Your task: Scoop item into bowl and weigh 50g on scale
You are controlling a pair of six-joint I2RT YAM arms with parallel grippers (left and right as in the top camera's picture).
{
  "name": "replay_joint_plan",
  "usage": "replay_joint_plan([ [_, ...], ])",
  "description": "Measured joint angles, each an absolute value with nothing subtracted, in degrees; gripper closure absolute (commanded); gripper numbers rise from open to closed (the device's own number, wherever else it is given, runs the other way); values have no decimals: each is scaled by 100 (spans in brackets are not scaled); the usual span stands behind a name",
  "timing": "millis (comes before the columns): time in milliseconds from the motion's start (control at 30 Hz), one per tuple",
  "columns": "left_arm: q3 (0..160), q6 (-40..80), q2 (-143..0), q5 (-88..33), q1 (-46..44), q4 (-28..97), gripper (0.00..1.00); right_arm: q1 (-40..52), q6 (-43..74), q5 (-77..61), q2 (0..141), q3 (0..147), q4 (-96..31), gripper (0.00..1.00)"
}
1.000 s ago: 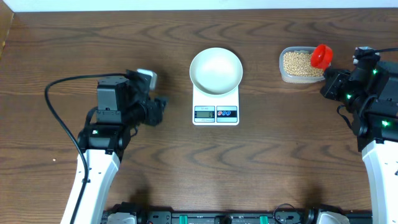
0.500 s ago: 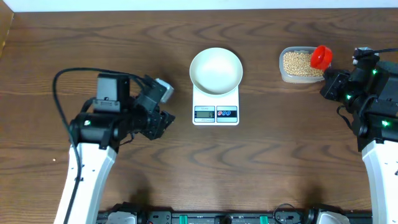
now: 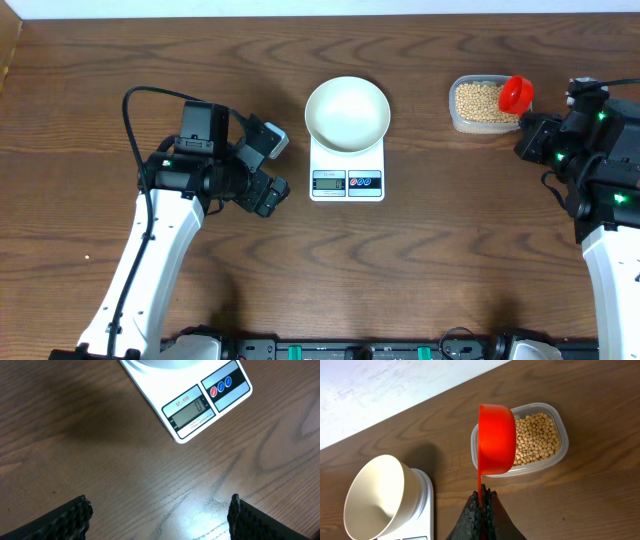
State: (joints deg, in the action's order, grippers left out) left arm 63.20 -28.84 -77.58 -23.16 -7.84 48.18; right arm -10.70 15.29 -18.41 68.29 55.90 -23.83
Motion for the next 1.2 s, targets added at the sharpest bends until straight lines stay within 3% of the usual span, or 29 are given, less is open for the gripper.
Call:
replay_joint_plan([
  [533, 6320, -3015, -7760, -2276, -810, 4637, 10, -1070, 1520, -1841, 6829, 5590, -2469, 99],
  [867, 6320, -3514, -7546, -2281, -1468, 4158, 10, -1070, 1496, -1839, 6829, 5590, -2508, 99],
  [1200, 6320, -3601, -7487, -2279, -1500, 4136, 10, -1070, 1481, -1839, 6829, 5590, -2508, 99],
])
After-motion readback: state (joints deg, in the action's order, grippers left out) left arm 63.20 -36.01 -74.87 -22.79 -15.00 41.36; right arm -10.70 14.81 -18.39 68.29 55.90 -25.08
